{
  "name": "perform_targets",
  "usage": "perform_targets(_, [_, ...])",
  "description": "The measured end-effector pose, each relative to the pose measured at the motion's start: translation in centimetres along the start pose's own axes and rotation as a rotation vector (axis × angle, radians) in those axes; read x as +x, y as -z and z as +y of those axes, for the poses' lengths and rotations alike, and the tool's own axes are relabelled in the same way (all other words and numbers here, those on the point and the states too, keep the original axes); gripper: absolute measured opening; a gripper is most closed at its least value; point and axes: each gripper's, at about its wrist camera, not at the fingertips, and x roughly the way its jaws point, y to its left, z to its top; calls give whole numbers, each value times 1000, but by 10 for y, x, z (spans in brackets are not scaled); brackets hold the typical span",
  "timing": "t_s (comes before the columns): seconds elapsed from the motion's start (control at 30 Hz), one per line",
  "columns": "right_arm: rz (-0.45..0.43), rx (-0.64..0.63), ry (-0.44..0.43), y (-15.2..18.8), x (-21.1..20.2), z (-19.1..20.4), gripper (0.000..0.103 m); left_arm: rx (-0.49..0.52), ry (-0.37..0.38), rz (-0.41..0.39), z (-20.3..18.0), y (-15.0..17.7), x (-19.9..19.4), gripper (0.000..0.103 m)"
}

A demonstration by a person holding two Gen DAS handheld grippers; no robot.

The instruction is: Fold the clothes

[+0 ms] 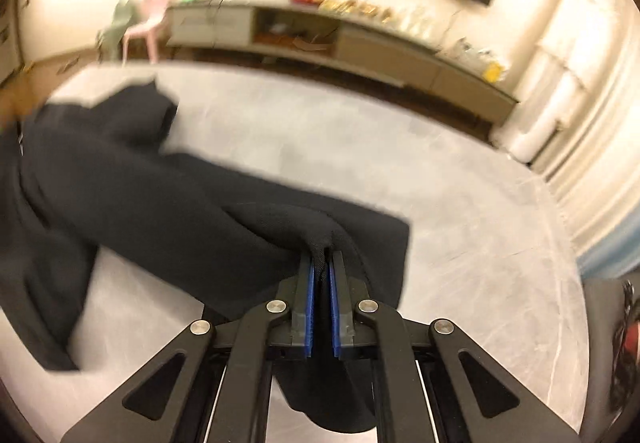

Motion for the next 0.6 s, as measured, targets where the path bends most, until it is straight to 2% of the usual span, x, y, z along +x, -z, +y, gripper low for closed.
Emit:
perform_targets(0.03, [-9,8,-6,-3,-4,0,7,-11,-3,26,3,1,6,2])
perform_targets(0.1, [-31,16,-23,-14,-13,5,7,-21,-22,129,7,11,31,2])
perform_targets(0.2, [-89,-14,-68,-62,-32,29,7,43,-46,272,-1,28,65,3])
perform_targets(0.23, [-117,-21,-86,-83,-39,38,7,58,-49,298,-2,34,70,3])
perform_targets(0.3, [-195,-25,-127,-144,-54,59,7,102,-36,378,-7,43,83,19])
perform_targets(0.33, [-243,-23,-143,-173,-65,69,7,116,-30,411,-10,48,87,41])
perform_targets(0.37, [-302,-14,-152,-199,-80,78,7,134,-34,424,-12,52,88,54])
perform_targets(0.5, [-528,57,-211,-271,-137,104,7,209,-71,472,-19,72,94,60])
perform_targets(0.57, [-562,73,-230,-289,-133,123,10,251,-119,488,-18,84,101,62])
perform_targets(0.6, [-530,55,-229,-287,-123,134,15,266,-139,502,-17,91,109,62])
